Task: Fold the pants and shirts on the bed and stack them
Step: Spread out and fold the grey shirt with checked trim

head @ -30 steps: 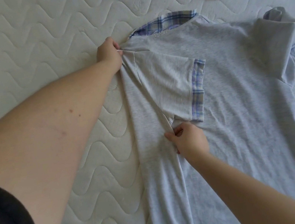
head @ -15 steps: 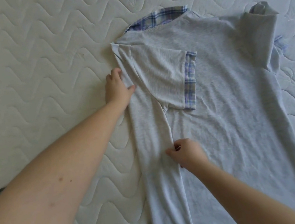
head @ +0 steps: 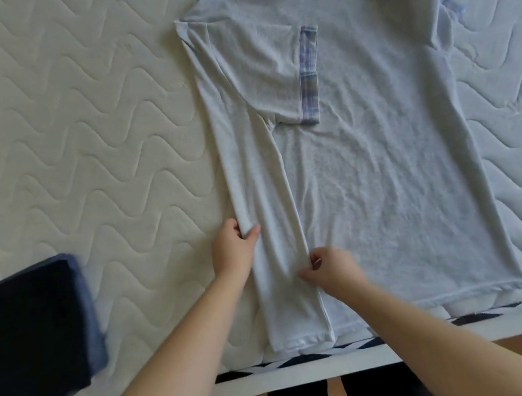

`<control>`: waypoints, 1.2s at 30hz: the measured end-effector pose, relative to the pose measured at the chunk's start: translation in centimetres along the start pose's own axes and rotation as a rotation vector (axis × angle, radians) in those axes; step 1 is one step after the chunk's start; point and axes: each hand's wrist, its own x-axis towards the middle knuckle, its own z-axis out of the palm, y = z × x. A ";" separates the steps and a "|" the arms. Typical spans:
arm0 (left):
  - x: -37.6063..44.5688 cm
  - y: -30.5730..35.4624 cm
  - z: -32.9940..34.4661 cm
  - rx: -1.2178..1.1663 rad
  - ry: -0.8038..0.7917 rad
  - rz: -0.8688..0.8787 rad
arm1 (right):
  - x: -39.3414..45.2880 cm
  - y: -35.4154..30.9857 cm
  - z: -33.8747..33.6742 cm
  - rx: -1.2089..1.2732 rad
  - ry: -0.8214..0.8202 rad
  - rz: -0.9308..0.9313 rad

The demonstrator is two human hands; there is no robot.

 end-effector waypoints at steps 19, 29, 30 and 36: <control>-13.7 -7.4 1.0 0.236 -0.155 -0.177 | -7.0 5.5 1.7 -0.070 -0.011 0.117; -6.1 6.5 4.1 0.186 -0.098 0.325 | -3.3 2.6 -8.5 0.144 0.445 -0.079; -5.0 8.6 4.8 0.187 -0.106 0.376 | -2.7 2.7 -10.1 0.156 0.478 -0.087; 0.8 22.4 9.5 0.273 -0.159 0.613 | 0.0 4.9 -19.6 0.119 0.681 -0.041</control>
